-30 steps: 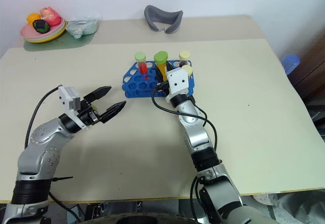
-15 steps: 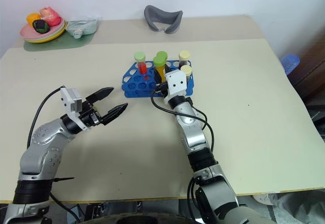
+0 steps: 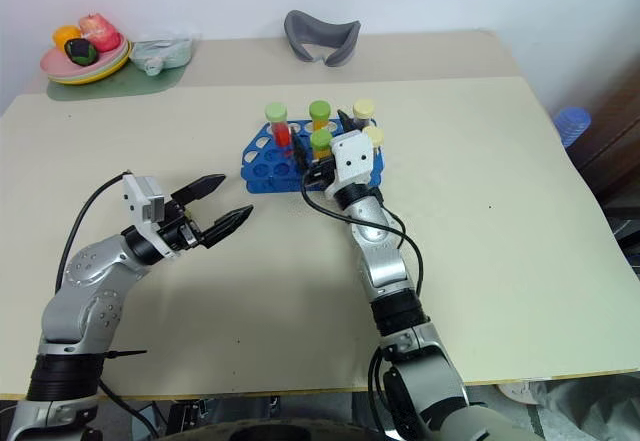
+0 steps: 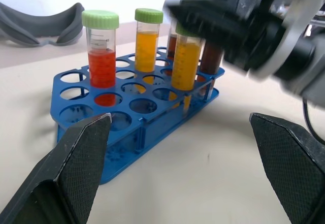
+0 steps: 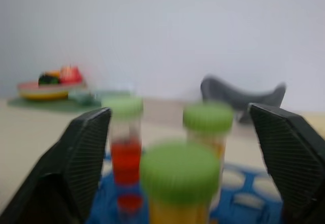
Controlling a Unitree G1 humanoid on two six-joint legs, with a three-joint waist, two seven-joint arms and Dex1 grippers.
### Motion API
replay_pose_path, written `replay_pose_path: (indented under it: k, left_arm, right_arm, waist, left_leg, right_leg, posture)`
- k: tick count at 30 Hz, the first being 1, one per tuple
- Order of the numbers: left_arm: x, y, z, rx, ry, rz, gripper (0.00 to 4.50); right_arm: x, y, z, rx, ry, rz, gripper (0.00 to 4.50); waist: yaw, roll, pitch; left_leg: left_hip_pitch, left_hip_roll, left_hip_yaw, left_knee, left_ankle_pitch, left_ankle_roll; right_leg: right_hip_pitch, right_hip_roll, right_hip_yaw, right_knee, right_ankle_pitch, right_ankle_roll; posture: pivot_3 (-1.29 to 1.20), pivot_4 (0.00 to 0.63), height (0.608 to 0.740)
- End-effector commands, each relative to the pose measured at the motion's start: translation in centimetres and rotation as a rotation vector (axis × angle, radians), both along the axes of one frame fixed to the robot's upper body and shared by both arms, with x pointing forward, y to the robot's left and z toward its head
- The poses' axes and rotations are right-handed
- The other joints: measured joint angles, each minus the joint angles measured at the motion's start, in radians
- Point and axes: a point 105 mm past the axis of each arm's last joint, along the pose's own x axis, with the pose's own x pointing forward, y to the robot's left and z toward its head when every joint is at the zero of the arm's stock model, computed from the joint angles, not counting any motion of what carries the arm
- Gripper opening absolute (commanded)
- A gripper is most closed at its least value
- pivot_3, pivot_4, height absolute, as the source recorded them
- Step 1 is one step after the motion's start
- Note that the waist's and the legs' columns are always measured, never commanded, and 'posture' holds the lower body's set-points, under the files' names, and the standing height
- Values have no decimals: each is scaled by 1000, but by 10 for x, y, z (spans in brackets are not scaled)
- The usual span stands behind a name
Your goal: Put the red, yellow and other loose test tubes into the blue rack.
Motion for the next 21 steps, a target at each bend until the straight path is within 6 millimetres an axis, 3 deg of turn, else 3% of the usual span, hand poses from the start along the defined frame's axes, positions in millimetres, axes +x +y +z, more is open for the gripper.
replay_pose_path:
  k: [1, 3, 6, 9, 13, 16, 21]
  left_arm:
    - [3, 18, 14, 25, -51, 73, 4500]
    - [6, 28, 24, 36, -60, 115, 4500]
    - [13, 42, 27, 112, -12, 183, 4500]
    - [21, 58, 31, 192, 77, 271, 4500]
    - [23, 66, 42, 243, 174, 308, 4500]
    - [22, 69, 44, 441, 278, 332, 4500]
    - [25, 82, 33, 633, 621, 423, 4500]
  right_arm:
    - [-22, 5, 52, 5, -176, 67, 4455]
    - [-34, 10, 67, -32, -224, 130, 4455]
    - [-49, 17, 71, -120, -219, 253, 4455]
    - [-65, 21, 55, -277, -149, 414, 4455]
    - [-76, 13, 37, -416, -82, 503, 4455]
    - [-87, 4, 16, -553, -10, 580, 4455]
    - [-105, -9, -13, -766, 72, 687, 4455]
  waist:
    - [0, 0, 0]
    - [0, 0, 0]
    - [1, 0, 0]
    - [2, 0, 0]
    - [3, 0, 0]
    - [3, -2, 1]
    - [1, -2, 1]
  left_leg:
    - [0, 0, 0, 0, 0, 0]
    - [0, 0, 0, 0, 0, 0]
    - [0, 0, 0, 0, 0, 0]
    - [0, 0, -1, 1, 0, 0]
    - [0, 0, -1, 1, 0, 0]
    - [0, 0, -2, 1, 0, 0]
    - [0, -1, -2, 3, -1, 1]
  right_leg:
    - [0, 0, 0, 0, 0, 0]
    - [0, 0, 0, 1, 0, 0]
    - [0, 0, 0, 1, 0, 0]
    - [1, 0, 0, 1, 0, 0]
    - [1, 0, 0, 0, 0, 0]
    - [1, 1, -1, 0, 0, 0]
    - [2, 1, -1, 0, 0, 0]
  posture:
    - [0, 150, 740]
    - [0, 150, 740]
    - [0, 150, 740]
    - [0, 150, 740]
    - [0, 150, 740]
    - [0, 150, 740]
    - [0, 150, 740]
